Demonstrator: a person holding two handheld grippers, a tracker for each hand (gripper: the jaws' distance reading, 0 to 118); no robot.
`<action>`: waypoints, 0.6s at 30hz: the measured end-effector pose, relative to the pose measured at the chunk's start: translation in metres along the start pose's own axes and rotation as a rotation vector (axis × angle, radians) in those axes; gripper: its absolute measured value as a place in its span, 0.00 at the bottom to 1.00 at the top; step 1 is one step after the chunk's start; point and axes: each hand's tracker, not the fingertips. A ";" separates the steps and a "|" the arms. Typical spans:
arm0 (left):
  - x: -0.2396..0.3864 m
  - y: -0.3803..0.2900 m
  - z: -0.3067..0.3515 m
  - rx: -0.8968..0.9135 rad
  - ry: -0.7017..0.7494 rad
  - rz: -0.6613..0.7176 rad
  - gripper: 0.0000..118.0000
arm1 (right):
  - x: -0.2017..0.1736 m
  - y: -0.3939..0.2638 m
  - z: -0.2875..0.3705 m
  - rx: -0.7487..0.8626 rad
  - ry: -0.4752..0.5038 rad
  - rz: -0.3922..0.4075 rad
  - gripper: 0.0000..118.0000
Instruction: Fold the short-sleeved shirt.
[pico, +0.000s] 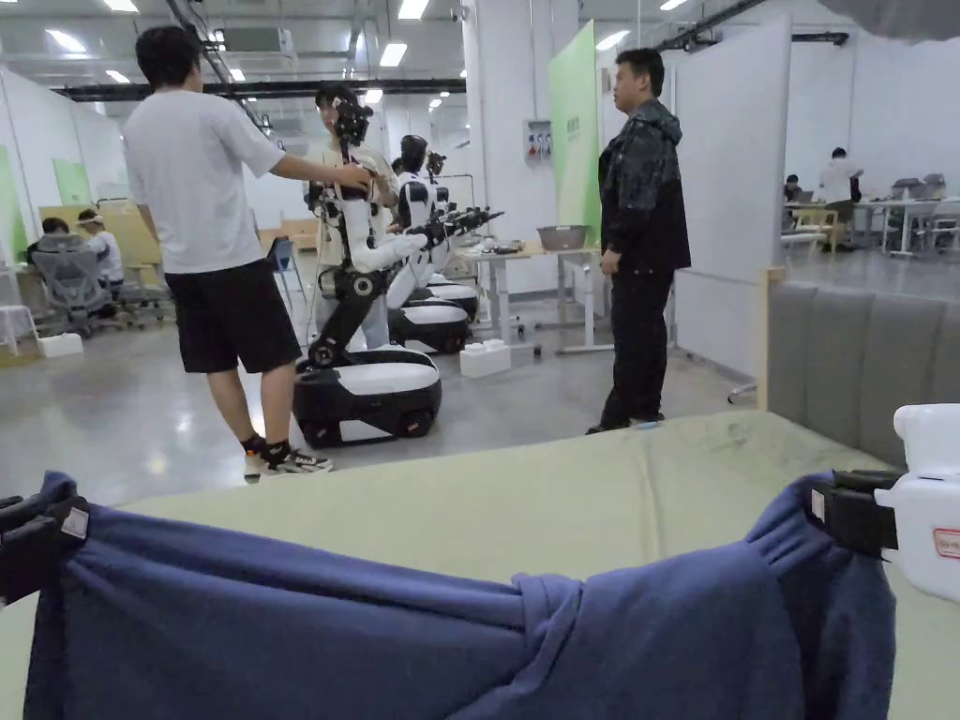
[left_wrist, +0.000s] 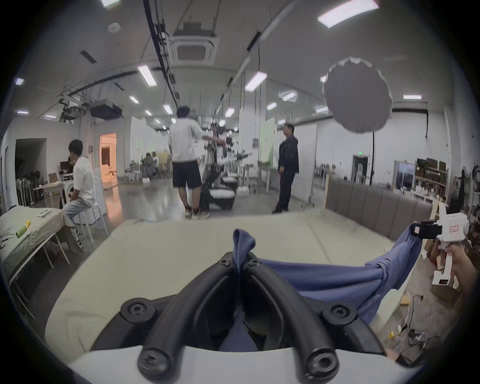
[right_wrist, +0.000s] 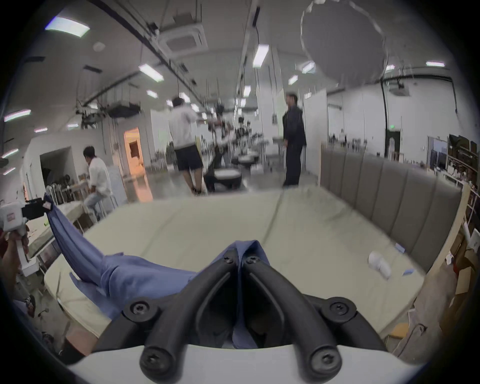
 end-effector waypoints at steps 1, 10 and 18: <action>-0.001 0.010 0.009 0.029 0.010 0.000 0.03 | -0.003 0.012 0.008 0.019 0.014 0.007 0.04; -0.010 0.094 0.048 0.156 0.059 0.037 0.03 | -0.036 0.114 0.046 0.183 -0.012 0.083 0.04; -0.016 0.122 0.030 0.225 0.165 0.030 0.03 | -0.065 0.159 0.033 0.316 -0.020 0.114 0.04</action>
